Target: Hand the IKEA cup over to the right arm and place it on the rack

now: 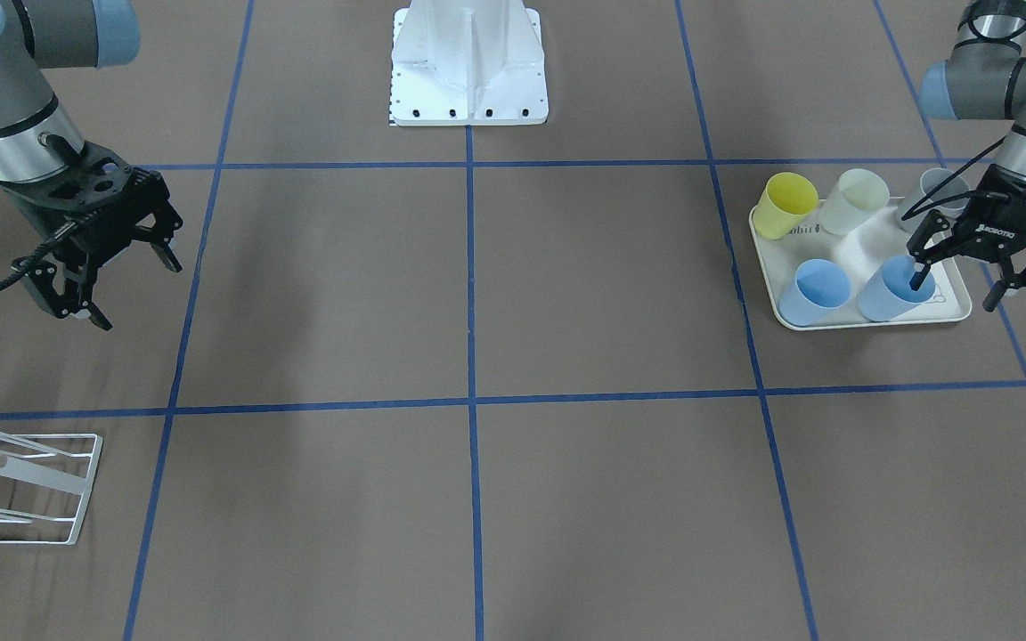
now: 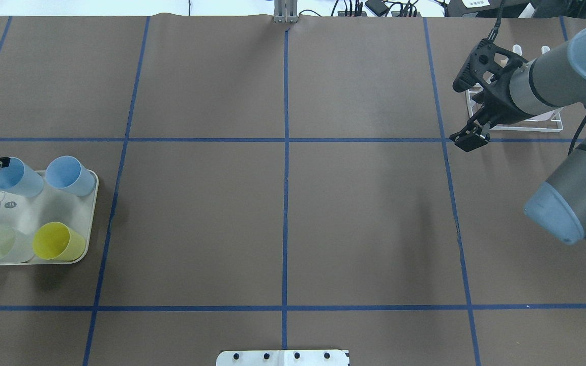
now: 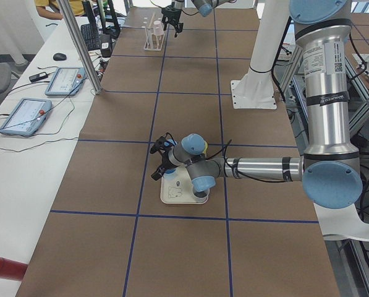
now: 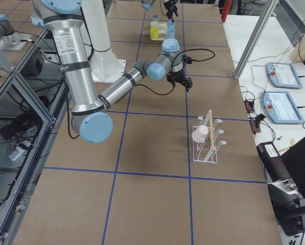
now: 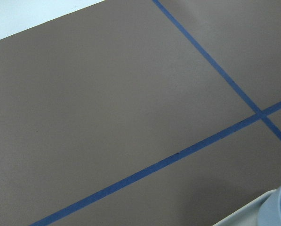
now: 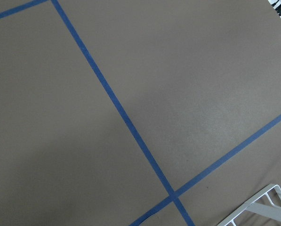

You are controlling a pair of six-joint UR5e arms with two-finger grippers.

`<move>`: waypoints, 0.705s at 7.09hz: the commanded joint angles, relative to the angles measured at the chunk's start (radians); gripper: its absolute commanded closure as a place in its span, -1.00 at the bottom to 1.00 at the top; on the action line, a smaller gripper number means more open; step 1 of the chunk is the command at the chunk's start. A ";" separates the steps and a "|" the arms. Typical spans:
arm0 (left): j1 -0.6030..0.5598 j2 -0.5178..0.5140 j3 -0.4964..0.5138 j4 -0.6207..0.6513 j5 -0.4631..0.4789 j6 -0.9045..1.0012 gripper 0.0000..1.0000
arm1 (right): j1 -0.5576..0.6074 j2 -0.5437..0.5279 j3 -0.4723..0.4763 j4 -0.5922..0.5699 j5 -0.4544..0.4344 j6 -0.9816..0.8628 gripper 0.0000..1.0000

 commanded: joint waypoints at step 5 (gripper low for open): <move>0.009 0.011 0.033 -0.070 -0.009 -0.070 0.02 | -0.002 0.001 -0.001 0.002 -0.005 0.002 -0.99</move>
